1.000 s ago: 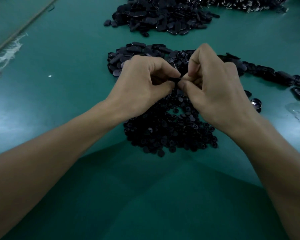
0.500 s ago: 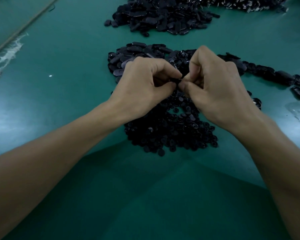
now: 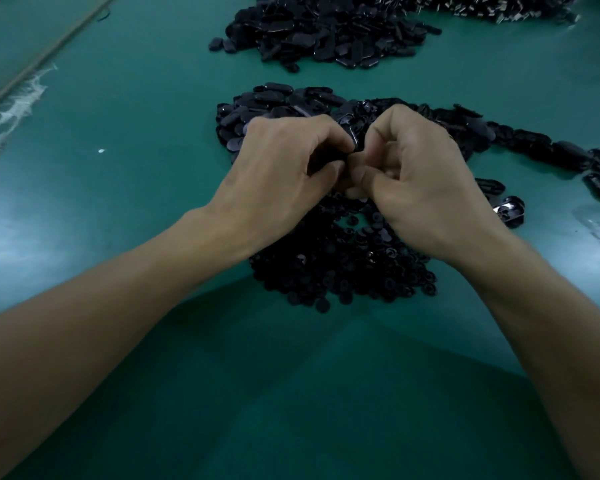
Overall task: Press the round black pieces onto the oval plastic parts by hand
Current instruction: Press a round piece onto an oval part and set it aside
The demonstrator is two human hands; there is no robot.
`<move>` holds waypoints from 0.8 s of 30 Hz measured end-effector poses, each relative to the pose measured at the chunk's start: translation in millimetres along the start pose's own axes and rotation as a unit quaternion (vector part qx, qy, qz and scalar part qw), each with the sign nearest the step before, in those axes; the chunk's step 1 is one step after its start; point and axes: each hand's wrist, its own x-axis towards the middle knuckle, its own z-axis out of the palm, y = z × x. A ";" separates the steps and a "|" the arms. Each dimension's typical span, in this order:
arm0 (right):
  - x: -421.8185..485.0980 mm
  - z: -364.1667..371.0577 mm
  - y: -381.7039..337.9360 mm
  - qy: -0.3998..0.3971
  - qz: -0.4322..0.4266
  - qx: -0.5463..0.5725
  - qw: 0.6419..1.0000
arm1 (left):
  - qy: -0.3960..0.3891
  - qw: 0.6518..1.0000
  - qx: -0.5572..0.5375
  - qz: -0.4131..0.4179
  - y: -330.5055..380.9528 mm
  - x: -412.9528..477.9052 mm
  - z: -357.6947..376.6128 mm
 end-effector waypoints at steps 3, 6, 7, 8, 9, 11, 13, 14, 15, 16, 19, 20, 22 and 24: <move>1.1 -2.5 0.8 -0.031 0.000 0.036 0.999 | 0.002 1.000 0.027 0.010 -1.3 0.6 -1.0; 2.3 -4.9 3.6 -0.021 0.000 0.025 0.999 | -0.004 1.000 0.013 0.006 -1.6 0.8 -0.4; 2.7 -5.8 5.3 -0.003 -0.002 0.004 1.000 | -0.005 1.000 -0.002 -0.003 -1.6 0.7 0.1; 3.3 -6.8 7.6 0.018 -0.006 -0.017 1.000 | -0.006 1.000 -0.022 -0.016 -1.6 0.7 0.6; 3.8 -8.0 9.7 0.035 -0.012 -0.033 0.999 | -0.008 0.998 -0.046 -0.032 -1.6 0.8 1.0; 5.1 -11.1 12.8 0.037 -0.021 -0.039 0.998 | -0.015 0.991 -0.114 -0.070 -1.8 1.9 0.6; 6.6 -13.0 15.2 0.016 -0.029 -0.006 0.999 | -0.029 0.974 -0.194 -0.110 -2.2 3.9 -1.2; 7.2 -13.3 15.6 0.008 -0.032 0.017 0.999 | -0.036 0.966 -0.224 -0.123 -2.5 4.9 -2.4; 7.4 -13.3 15.7 0.003 -0.034 0.039 0.999 | -0.041 0.959 -0.246 -0.132 -2.8 5.6 -3.6; 7.5 -13.3 15.8 0.000 -0.034 0.061 0.998 | -0.045 0.954 -0.262 -0.140 -2.7 6.1 -4.3; 7.4 -13.9 15.3 0.000 -0.020 0.104 0.994 | -0.056 0.942 -0.292 -0.158 -3.0 6.7 -4.6; 7.4 -14.2 15.7 0.001 -0.013 0.107 0.994 | -0.061 0.939 -0.297 -0.164 -3.3 6.9 -4.5; 7.2 -13.9 17.1 0.008 -0.010 0.094 0.995 | -0.067 0.933 -0.306 -0.176 -3.7 7.1 -3.5; 6.3 -11.4 18.0 0.043 -0.026 0.048 0.998 | -0.063 0.925 -0.321 -0.191 -4.3 6.8 -2.6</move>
